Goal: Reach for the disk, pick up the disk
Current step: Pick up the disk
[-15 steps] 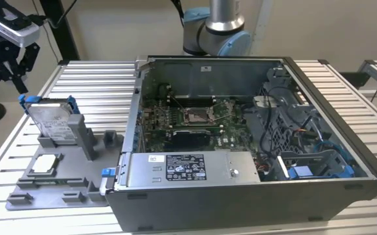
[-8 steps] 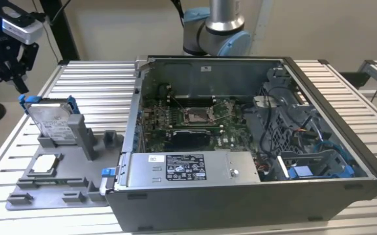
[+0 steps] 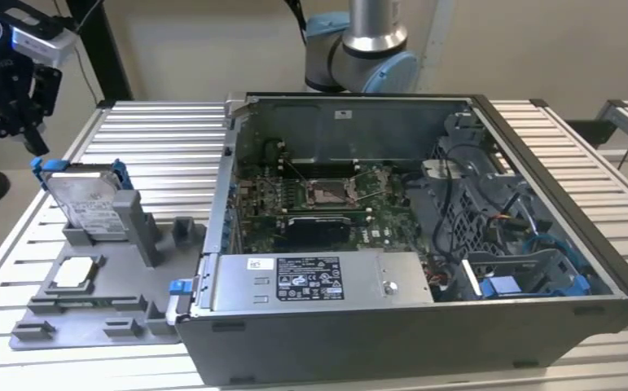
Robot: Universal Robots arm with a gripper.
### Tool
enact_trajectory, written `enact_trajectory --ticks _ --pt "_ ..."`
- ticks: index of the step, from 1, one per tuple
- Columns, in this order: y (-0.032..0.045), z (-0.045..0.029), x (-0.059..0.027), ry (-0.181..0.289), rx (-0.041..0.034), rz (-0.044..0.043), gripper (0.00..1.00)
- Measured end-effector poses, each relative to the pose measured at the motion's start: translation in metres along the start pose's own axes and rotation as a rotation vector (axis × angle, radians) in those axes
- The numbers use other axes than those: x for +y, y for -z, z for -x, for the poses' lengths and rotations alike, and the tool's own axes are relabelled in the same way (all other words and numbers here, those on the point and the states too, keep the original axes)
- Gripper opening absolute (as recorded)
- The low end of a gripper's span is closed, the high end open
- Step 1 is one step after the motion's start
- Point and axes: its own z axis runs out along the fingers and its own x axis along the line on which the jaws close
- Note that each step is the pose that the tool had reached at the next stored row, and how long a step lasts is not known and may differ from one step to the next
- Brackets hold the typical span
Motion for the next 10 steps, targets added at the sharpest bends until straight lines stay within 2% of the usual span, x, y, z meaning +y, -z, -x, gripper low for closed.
enact_trajectory --ticks 10 --pt "-0.0001 0.0 0.0 0.183 0.0001 -0.0032 0.0"
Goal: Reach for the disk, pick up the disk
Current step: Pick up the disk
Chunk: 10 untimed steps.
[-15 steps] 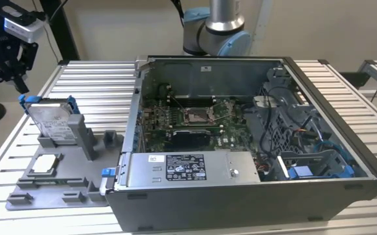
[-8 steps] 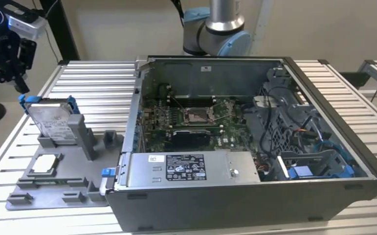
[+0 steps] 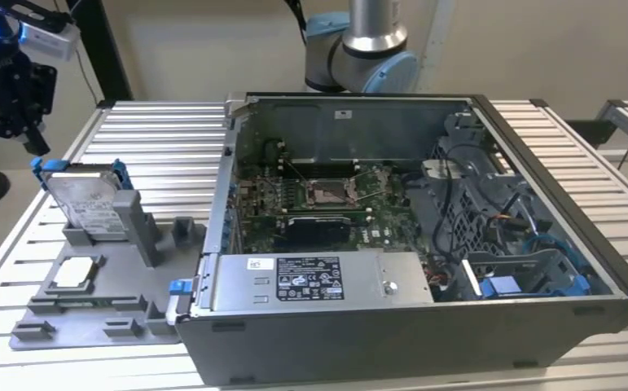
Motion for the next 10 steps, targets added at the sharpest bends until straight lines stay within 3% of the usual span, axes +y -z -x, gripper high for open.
enact_trajectory --ticks 10 --pt "0.0001 0.0 0.0 0.182 0.0006 -0.0022 0.0"
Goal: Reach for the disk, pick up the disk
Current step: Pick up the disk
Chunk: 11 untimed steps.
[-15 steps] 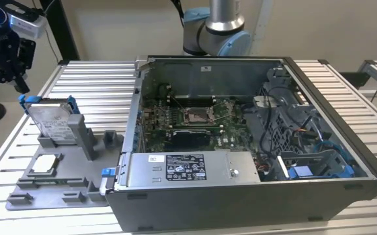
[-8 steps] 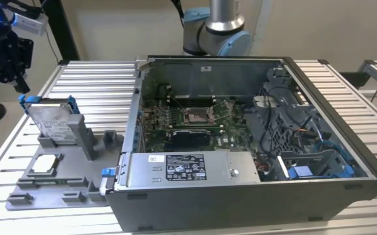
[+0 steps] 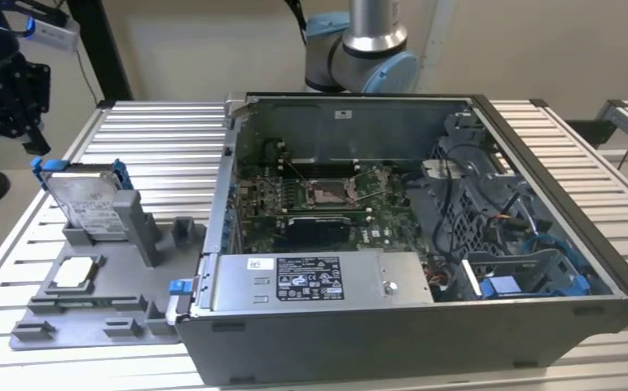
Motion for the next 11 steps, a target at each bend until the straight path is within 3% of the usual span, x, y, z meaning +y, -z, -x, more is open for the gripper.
enact_trajectory --ticks 5,11 --pt "-0.0001 0.0 0.0 0.085 0.0007 0.0008 0.0" --pt "0.0 0.0002 -0.0007 0.089 0.0009 0.0011 0.0"
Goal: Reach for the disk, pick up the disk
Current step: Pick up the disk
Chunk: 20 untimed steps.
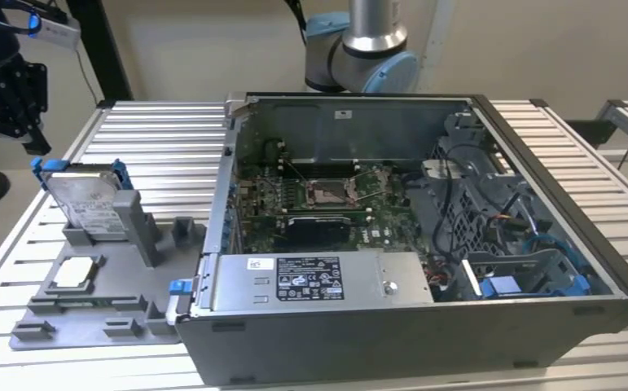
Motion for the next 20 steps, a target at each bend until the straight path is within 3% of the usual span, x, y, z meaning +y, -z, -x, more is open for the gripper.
enact_trajectory --ticks 13,14,20 --pt "0.0 0.0002 -0.0027 0.003 0.0 0.0 0.0" --pt "0.0 0.0003 -0.0027 0.003 0.0001 0.0001 1.0" --pt "0.0 0.0003 -0.0027 0.008 0.0001 0.0001 1.0"
